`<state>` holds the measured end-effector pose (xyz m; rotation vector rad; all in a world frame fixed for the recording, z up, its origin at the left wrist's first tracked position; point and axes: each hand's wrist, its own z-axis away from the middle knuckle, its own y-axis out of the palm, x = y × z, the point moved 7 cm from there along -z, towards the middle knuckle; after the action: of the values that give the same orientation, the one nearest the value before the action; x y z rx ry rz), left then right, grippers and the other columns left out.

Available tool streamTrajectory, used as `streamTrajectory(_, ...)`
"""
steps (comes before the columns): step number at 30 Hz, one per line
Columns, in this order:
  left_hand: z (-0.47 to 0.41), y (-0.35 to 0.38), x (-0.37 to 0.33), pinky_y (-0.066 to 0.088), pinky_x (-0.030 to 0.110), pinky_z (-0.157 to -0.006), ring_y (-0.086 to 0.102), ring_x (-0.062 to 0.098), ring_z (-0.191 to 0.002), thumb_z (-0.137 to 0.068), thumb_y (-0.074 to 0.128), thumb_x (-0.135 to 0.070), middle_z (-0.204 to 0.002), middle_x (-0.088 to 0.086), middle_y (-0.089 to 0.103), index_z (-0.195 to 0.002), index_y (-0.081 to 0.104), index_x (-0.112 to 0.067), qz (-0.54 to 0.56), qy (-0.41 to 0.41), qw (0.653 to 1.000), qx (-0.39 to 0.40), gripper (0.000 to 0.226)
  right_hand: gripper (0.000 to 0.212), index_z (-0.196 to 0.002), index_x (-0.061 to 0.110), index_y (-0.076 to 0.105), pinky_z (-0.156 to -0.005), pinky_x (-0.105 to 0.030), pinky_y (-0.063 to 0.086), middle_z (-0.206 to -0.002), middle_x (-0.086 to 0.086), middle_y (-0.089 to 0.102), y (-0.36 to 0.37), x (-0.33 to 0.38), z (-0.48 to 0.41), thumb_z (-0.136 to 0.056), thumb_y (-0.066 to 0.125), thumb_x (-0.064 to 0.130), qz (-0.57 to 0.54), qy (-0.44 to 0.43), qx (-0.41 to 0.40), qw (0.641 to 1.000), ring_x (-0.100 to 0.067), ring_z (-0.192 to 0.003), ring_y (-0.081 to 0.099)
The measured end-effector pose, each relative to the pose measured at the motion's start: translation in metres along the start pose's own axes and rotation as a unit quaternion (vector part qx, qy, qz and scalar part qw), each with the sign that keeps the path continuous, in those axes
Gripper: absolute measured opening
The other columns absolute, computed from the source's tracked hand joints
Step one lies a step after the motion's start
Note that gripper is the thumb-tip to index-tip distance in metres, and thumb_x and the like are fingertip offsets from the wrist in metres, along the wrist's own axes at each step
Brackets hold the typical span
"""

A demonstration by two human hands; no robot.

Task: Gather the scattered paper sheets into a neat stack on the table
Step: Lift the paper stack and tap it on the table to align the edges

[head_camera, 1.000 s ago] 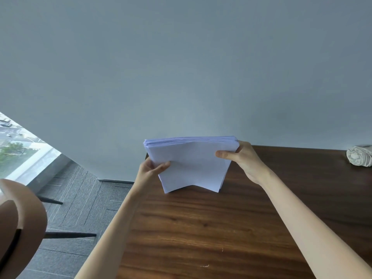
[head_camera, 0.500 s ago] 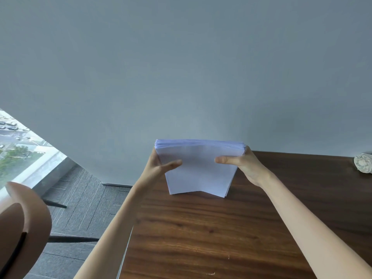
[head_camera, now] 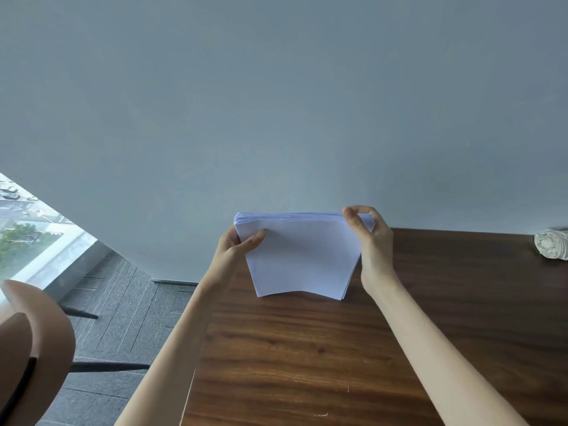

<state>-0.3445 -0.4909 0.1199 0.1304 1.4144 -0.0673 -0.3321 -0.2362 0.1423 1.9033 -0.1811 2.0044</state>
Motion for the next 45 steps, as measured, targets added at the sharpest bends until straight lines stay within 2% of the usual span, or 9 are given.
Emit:
streamTrajectory(2, 0.0, 0.0, 0.001, 0.055, 0.03, -0.081, 0.069, 0.024, -0.101, -0.093, 0.061, -0.018, -0.111, 0.011, 0.071, -0.118, 0.062, -0.002, 0.009, 0.0, 1.0, 0.002, 0.029, 0.015, -0.08, 0.018, 0.065, -0.078, -0.013, 0.042, -0.08, 0.017, 0.068, 0.001, 0.0, 0.005, -0.082, 0.075, 0.029, -0.01, -0.014, -0.055, 0.998, 0.001, -0.082, 0.061)
streamTrajectory(7, 0.005, 0.008, -0.007, 0.054, 0.033, -0.085, 0.067, 0.027, -0.108, -0.092, 0.061, -0.033, -0.118, 0.016, 0.068, -0.124, 0.056, -0.004, 0.004, 0.026, 1.0, -0.005, 0.044, 0.021, -0.074, 0.012, 0.06, -0.066, -0.009, 0.04, -0.068, 0.009, 0.058, 0.003, 0.0, 0.009, -0.089, 0.068, 0.024, -0.023, -0.039, -0.091, 0.995, -0.003, -0.068, 0.053)
streamTrajectory(11, 0.009, 0.01, -0.024, 0.05, 0.034, -0.077, 0.064, 0.023, -0.086, -0.086, 0.06, -0.051, -0.094, 0.017, 0.067, -0.11, 0.059, -0.014, -0.01, 0.081, 0.99, -0.112, 0.045, 0.021, -0.074, 0.012, 0.06, -0.066, -0.009, 0.04, -0.068, 0.009, 0.057, 0.003, 0.0, 0.008, -0.089, 0.068, 0.024, -0.022, -0.037, -0.094, 0.995, -0.003, -0.067, 0.052)
streamTrajectory(15, 0.01, 0.014, -0.029, 0.045, 0.016, -0.061, 0.056, 0.008, -0.066, -0.092, 0.055, -0.043, -0.07, -0.008, 0.059, -0.09, 0.058, -0.008, 0.014, 0.086, 0.981, -0.176, 0.036, 0.021, -0.075, 0.01, 0.06, -0.066, -0.008, 0.04, -0.07, 0.008, 0.058, 0.002, 0.001, 0.01, -0.089, 0.068, 0.024, -0.022, -0.042, -0.096, 0.994, -0.002, -0.067, 0.053)
streamTrajectory(21, 0.007, 0.011, -0.025, 0.042, 0.012, -0.056, 0.051, 0.006, -0.062, -0.094, 0.058, -0.037, -0.068, -0.008, 0.054, -0.086, 0.057, -0.009, 0.016, 0.064, 0.978, -0.199, 0.029, 0.021, -0.081, 0.005, 0.061, -0.069, -0.006, 0.04, -0.076, 0.005, 0.061, 0.002, 0.001, 0.01, -0.089, 0.068, 0.023, -0.012, -0.047, -0.092, 0.995, 0.0, -0.071, 0.055)
streamTrajectory(35, 0.007, 0.013, -0.028, 0.032, 0.026, -0.059, 0.036, 0.012, -0.064, -0.091, 0.057, -0.033, -0.065, -0.009, 0.037, -0.07, 0.041, -0.018, 0.017, 0.053, 0.975, -0.214, 0.03, 0.021, -0.079, 0.0, 0.057, -0.058, -0.009, 0.036, -0.071, -0.004, 0.05, 0.005, 0.007, 0.009, -0.09, 0.065, 0.016, 0.002, -0.049, -0.081, 0.996, -0.006, -0.063, 0.043)
streamTrajectory(39, 0.007, 0.015, -0.025, 0.046, 0.017, -0.06, 0.054, 0.008, -0.066, -0.089, 0.062, -0.039, -0.077, -0.005, 0.055, -0.095, 0.053, -0.012, 0.043, 0.064, 0.99, -0.119, 0.029, 0.027, -0.081, 0.001, 0.06, -0.063, -0.008, 0.039, -0.074, -0.001, 0.056, 0.004, 0.007, 0.009, -0.089, 0.068, 0.026, 0.002, -0.052, -0.068, 0.996, -0.005, -0.067, 0.049)
streamTrajectory(41, 0.005, 0.01, -0.019, 0.052, 0.02, -0.069, 0.063, 0.009, -0.083, -0.072, 0.07, -0.042, -0.096, 0.0, 0.063, -0.117, 0.05, -0.014, 0.005, 0.06, 0.997, -0.043, 0.057, 0.029, -0.082, 0.002, 0.061, -0.065, -0.007, 0.04, -0.076, 0.0, 0.058, 0.003, 0.005, 0.007, -0.088, 0.069, 0.029, 0.006, -0.052, -0.061, 0.997, -0.004, -0.069, 0.052)
streamTrajectory(45, 0.0, 0.001, -0.013, 0.053, 0.021, -0.073, 0.065, 0.007, -0.089, -0.065, 0.082, -0.015, -0.099, -0.008, 0.067, -0.123, 0.051, -0.016, -0.074, 0.063, 0.995, -0.023, 0.066, 0.037, -0.085, 0.01, 0.062, -0.067, -0.01, 0.042, -0.077, 0.009, 0.062, 0.003, 0.003, 0.003, -0.075, 0.075, 0.043, 0.019, -0.041, -0.005, 0.999, -0.002, -0.071, 0.055)
